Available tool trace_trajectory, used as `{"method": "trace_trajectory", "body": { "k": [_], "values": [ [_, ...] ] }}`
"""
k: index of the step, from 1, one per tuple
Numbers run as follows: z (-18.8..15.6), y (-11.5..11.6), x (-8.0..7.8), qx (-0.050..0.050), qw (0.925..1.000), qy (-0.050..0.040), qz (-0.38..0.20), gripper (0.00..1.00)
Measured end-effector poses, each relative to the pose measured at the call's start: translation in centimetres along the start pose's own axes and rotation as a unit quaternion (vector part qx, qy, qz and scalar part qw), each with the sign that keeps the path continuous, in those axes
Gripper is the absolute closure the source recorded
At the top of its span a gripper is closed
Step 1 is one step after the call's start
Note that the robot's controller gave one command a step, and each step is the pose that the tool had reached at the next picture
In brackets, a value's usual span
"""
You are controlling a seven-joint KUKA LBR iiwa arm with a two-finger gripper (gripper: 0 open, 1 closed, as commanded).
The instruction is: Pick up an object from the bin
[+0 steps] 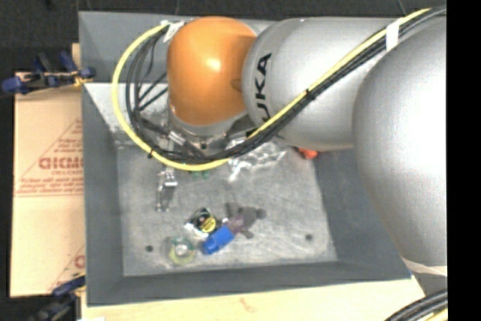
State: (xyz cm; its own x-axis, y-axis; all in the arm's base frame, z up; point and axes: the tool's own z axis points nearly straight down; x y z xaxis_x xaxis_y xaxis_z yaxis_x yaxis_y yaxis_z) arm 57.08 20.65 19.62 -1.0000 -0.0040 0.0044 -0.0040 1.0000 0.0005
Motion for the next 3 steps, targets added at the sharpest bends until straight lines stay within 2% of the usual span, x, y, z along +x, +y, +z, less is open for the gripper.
{"method": "trace_trajectory", "body": {
  "k": [1,2,3],
  "values": [
    [11.6,-7.0,4.2,0.002,0.9871,-0.0010,-0.160,0.00],
    [12.3,-14.1,5.5,-0.001,0.9838,-0.0097,-0.179,0.00],
    [12.1,-13.9,5.5,0.000,0.9840,-0.0076,-0.178,1.00]
  ]
}}
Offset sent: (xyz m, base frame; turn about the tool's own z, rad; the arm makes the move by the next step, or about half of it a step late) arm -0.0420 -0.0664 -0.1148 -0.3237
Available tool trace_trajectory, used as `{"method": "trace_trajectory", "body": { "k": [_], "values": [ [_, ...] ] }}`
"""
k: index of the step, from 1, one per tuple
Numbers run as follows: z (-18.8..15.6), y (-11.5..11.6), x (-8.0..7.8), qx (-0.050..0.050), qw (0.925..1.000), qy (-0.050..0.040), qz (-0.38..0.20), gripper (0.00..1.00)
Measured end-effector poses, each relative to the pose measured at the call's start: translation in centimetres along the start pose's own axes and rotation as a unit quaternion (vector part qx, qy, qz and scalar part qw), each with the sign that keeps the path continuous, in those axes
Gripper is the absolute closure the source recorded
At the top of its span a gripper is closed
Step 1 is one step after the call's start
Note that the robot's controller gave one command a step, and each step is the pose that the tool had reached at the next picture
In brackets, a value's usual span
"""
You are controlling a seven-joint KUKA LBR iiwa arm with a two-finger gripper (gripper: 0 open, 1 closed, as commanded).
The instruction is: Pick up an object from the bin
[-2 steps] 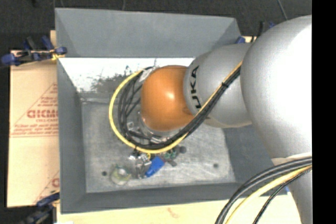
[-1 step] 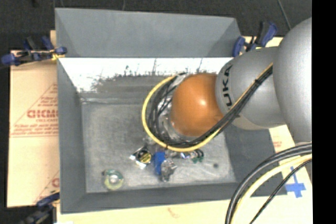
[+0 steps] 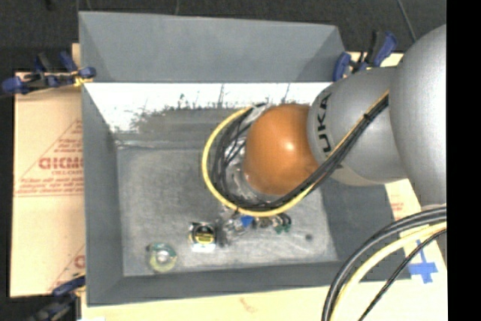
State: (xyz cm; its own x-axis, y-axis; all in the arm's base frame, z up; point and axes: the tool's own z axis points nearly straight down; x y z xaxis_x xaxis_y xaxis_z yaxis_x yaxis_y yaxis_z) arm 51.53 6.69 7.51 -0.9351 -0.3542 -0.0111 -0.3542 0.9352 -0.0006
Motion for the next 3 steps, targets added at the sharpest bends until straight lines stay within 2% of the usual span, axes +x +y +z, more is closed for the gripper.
{"method": "trace_trajectory", "body": {
  "k": [1,2,3],
  "values": [
    [-10.9,0.1,0.2,0.001,1.0000,0.0005,0.005,1.00],
    [-10.4,0.2,0.4,-0.001,1.0000,0.0043,0.006,0.00],
    [0.2,-2.3,-0.7,-0.001,0.9840,0.0014,-0.178,0.00]
  ]
}}
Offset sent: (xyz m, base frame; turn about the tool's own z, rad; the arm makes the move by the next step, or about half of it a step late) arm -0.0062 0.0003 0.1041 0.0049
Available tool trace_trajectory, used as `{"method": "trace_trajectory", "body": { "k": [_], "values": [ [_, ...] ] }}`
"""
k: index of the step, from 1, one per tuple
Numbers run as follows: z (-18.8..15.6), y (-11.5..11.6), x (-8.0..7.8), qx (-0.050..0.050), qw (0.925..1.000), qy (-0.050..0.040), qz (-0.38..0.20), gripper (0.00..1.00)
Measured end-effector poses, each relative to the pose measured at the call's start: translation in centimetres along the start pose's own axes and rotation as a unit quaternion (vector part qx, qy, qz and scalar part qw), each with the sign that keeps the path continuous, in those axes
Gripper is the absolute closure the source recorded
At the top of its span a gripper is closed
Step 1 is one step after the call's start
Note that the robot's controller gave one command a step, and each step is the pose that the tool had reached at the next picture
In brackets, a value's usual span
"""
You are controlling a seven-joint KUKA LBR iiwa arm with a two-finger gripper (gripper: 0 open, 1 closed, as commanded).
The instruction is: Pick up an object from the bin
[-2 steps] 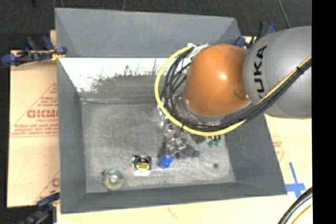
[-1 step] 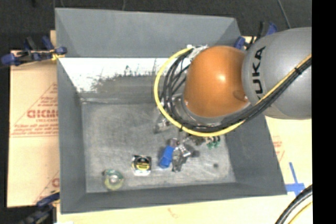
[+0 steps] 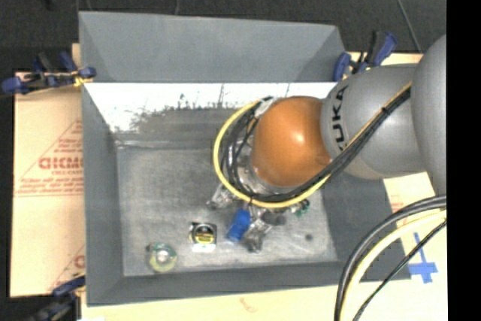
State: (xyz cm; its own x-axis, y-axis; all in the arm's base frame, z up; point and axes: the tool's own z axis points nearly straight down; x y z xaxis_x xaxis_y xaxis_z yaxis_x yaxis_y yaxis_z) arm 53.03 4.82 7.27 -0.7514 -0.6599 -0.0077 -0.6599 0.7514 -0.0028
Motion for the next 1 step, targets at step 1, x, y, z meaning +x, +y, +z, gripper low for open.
{"method": "trace_trajectory", "body": {
  "k": [1],
  "values": [
    [-0.36,-0.11,-0.19,0.002,1.0000,-0.0029,0.002,1.00]
  ]
}}
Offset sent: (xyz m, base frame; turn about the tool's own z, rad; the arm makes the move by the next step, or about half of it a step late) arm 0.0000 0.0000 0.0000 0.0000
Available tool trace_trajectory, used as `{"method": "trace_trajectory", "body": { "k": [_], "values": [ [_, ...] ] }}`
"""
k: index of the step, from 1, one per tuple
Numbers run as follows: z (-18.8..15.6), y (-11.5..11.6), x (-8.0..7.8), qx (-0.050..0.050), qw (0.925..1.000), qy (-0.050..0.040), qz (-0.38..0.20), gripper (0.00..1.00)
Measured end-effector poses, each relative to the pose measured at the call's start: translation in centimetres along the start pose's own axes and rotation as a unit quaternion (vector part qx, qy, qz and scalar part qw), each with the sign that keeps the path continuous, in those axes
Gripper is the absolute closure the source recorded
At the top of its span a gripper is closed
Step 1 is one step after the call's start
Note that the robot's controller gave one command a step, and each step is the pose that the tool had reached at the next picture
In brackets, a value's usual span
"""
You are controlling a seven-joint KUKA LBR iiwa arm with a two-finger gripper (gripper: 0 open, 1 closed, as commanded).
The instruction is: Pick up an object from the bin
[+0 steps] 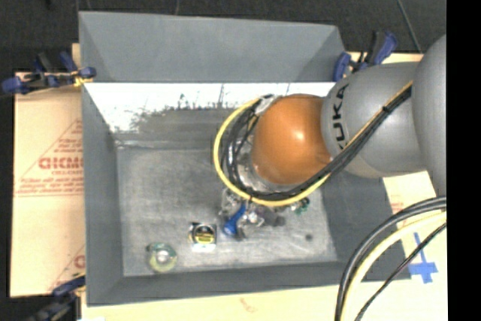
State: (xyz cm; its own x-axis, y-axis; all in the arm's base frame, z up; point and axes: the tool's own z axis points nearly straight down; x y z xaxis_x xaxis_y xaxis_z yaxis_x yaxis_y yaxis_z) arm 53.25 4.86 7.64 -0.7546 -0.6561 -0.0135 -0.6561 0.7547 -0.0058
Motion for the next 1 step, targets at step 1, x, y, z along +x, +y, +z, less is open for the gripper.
{"method": "trace_trajectory", "body": {
  "k": [1],
  "values": [
    [-14.25,-1.72,2.85,0.000,0.9941,0.0030,-0.109,1.00]
  ]
}}
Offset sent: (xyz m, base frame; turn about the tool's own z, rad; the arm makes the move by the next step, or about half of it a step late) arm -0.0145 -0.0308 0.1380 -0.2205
